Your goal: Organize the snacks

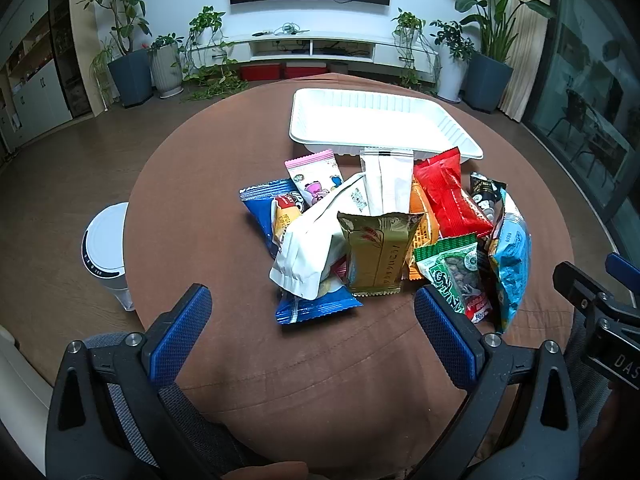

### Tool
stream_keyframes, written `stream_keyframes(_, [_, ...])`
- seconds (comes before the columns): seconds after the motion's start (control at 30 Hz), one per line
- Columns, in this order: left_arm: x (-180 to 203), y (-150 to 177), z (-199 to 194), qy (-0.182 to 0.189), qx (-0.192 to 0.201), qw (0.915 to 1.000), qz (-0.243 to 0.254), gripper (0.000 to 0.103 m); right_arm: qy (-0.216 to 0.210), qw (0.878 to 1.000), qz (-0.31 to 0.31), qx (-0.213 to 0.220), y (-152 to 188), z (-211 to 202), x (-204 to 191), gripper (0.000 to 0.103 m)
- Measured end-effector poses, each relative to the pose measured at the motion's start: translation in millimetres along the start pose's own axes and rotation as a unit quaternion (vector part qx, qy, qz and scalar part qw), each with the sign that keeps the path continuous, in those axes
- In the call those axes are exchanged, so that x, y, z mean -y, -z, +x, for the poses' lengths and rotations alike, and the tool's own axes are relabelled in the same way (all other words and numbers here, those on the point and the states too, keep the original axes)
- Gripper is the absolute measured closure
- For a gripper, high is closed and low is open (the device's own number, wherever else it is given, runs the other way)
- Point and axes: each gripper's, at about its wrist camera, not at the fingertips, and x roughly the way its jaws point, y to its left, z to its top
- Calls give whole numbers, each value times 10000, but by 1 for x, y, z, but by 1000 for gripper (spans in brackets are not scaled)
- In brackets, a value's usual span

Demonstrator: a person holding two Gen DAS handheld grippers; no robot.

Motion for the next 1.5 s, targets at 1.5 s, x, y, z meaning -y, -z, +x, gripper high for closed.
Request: stream_keyframes(1.5, [-1,5,-2,-20,-15,10000,14,0,22,9998,-16,-177,3,5,-3,5])
